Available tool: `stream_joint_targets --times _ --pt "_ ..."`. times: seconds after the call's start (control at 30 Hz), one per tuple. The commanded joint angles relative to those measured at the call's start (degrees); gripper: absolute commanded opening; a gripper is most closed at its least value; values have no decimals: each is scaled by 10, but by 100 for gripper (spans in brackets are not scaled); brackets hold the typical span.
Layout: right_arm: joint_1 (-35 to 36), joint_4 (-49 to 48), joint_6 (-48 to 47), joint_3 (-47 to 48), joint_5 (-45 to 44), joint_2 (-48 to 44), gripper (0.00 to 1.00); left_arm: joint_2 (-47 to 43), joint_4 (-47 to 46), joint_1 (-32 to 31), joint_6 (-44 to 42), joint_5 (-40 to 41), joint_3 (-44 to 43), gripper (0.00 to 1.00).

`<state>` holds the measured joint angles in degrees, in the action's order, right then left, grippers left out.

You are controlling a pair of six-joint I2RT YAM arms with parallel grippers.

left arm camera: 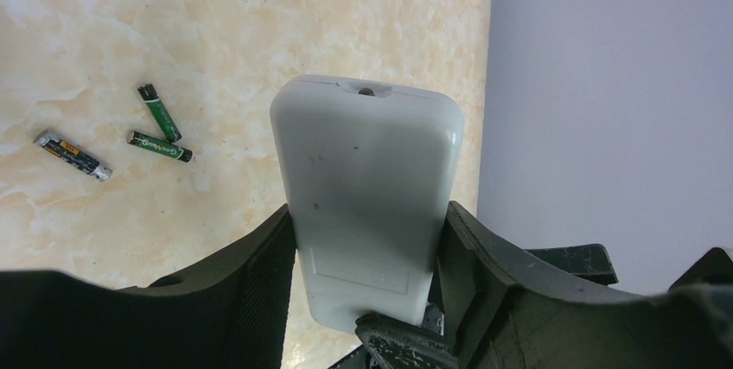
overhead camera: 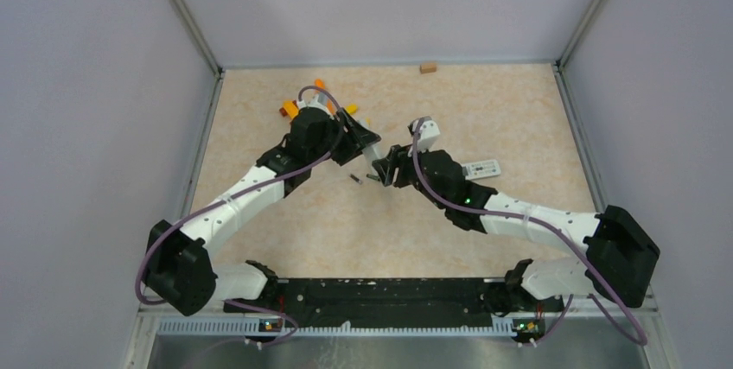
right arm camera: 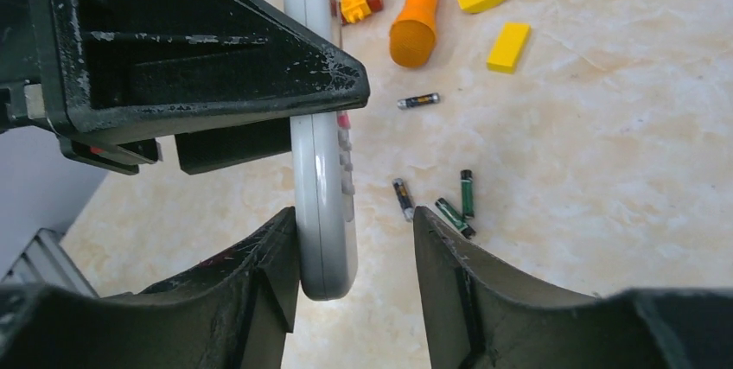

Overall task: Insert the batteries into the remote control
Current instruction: Adjust the remote control.

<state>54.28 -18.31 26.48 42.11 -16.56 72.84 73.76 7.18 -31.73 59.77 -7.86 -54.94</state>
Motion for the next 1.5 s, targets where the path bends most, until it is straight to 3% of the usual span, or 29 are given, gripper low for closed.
stream_joint_targets --times 0.0,0.07,0.13,0.2,0.27,0.3,0.33,0.53,0.77,0.83,0.93,1.07,1.23,1.47 --pt "4 -89 20 4 25 12 46 -32 -5 6 -8 -14 2 27" --pt "4 -100 30 2 40 13 37 -36 -8 10 -7 -26 5 30" --pt "4 -109 40 1 55 12 21 -39 -13 15 -9 -41 6 37" --pt "4 -109 52 0 57 4 10 -46 -23 21 -18 -60 11 57" --pt "3 -104 65 -1 58 -9 5 -58 -38 29 -35 -82 17 87" --pt "1 -101 67 -1 62 -16 4 -65 -48 36 -49 -95 21 96" --pt "-2 -100 69 0 74 -25 3 -73 -63 45 -64 -120 27 98" --pt "-47 -74 126 12 136 -75 2 -115 -139 136 -103 -295 54 99" --pt "-107 -235 289 -5 311 -82 2 -97 -402 176 62 -478 74 99" --pt "-108 -257 318 6 335 -73 2 -86 -477 176 116 -506 68 99" --pt "-108 -288 353 15 365 -61 2 -82 -510 176 155 -511 57 99" --pt "-108 -300 373 25 395 -45 1 -88 -516 175 173 -496 55 87" --pt "-108 -316 388 29 416 -26 1 -97 -527 172 192 -482 64 63" --pt "-108 -348 416 26 427 3 1 -103 -495 168 166 -482 69 45"
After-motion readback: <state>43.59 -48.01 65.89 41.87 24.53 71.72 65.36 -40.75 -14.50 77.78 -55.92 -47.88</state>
